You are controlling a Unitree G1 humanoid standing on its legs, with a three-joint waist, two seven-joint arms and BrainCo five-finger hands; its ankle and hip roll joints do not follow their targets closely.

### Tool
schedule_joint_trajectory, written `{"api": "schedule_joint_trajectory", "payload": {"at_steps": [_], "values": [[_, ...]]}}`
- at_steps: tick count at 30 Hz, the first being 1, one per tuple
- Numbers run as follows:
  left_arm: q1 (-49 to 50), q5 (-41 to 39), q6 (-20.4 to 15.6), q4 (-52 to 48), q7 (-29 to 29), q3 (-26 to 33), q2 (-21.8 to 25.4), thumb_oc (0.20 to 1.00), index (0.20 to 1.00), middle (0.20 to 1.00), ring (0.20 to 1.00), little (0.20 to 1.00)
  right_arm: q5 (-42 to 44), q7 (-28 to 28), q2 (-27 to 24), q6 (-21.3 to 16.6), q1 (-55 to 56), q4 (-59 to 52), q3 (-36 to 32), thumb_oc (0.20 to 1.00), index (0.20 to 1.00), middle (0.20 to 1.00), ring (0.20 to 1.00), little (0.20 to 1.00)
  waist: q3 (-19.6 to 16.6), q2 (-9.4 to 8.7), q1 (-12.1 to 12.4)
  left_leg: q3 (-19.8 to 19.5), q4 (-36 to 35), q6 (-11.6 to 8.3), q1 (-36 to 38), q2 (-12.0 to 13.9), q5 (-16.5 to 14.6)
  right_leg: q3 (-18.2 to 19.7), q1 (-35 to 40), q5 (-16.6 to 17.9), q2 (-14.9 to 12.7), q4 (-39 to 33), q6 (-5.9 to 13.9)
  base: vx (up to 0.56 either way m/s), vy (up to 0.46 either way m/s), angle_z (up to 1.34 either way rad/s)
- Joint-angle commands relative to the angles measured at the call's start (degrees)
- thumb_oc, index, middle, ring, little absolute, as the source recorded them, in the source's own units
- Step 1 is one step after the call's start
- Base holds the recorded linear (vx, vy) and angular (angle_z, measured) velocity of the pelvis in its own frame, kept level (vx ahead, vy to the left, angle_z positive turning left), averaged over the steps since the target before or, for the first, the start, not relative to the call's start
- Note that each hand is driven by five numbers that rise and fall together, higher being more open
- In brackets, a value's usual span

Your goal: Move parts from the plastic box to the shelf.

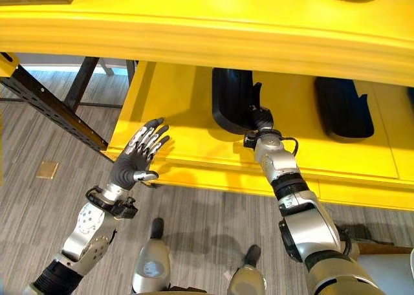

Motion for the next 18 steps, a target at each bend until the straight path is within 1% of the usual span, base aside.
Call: {"api": "schedule_joint_trajectory", "payload": {"at_steps": [1,5,7,13,15,18], "values": [[-0.08,-1.99,-3.0,-6.37,0.79,0.19,0.86,1.0,1.0,1.0,1.0,1.0,-3.19,-2.56,-3.05,-3.39,-6.57,-1.86,-0.97,0.2,0.2,0.2,0.2,0.2,-1.02,-1.14,1.15,7.24,2.01,3.24,0.89,-0.12,0.08,-3.42,-2.07,-5.64,-0.94,9.85,-2.79,-0.07,0.004,0.02],[-1.35,-1.88,-2.7,-7.52,2.2,0.02,0.79,1.0,1.0,1.0,1.0,1.0,-4.5,-4.5,-3.59,-3.64,-8.5,1.02,-0.85,0.2,0.2,0.2,0.2,0.2,0.23,-0.91,1.29,6.98,2.83,3.21,-0.54,-0.08,0.21,-3.11,-3.56,-5.72,-1.07,11.01,-2.9,-0.04,0.001,0.0],[-2.38,-0.87,-1.37,-7.52,4.87,-0.4,0.66,1.0,1.0,1.0,1.0,1.0,-6.13,-5.9,-4.11,-3.95,-10.26,3.55,-0.54,0.2,0.2,0.2,0.2,0.2,1.12,-0.67,1.36,6.71,3.55,3.13,-1.54,-0.13,0.23,-2.84,-4.64,-5.8,-1.12,11.97,-2.98,0.0,0.0,0.0],[-5.08,-1.07,-2.59,-6.63,5.45,-1.23,1.12,1.0,1.0,1.0,1.0,1.0,-9.77,-8.9,-6.06,-3.38,-14.49,6.78,2.27,0.2,0.2,0.2,0.2,0.2,3.83,-0.29,1.49,5.94,5.28,3.08,-5.0,-0.18,0.31,-2.06,-8.51,-6.06,-1.37,14.75,-3.12,-0.05,-0.015,0.02],[-6.24,-0.39,-2.97,-6.6,6.25,-1.52,1.52,1.0,1.0,1.0,1.0,1.0,-12.09,-10.76,-6.64,-3.63,-16.25,7.76,3.48,0.2,0.2,0.2,0.2,0.2,4.78,-0.47,1.44,5.83,5.61,3.08,-6.12,-0.16,0.41,-1.63,-9.83,-6.14,-1.04,15.37,-3.21,-0.05,-0.041,0.02],[-7.44,-0.62,-1.96,-6.71,6.68,-1.92,1.63,1.0,1.0,1.0,1.0,1.0,-14.72,-11.82,-7.07,-3.66,-17.82,8.35,4.81,0.2,0.2,0.2,0.2,0.2,5.66,-0.88,1.57,5.66,5.96,3.17,-7.11,-0.26,0.44,-1.22,-11.01,-6.38,-0.59,16.07,-3.44,-0.03,-0.048,-0.02]]}}
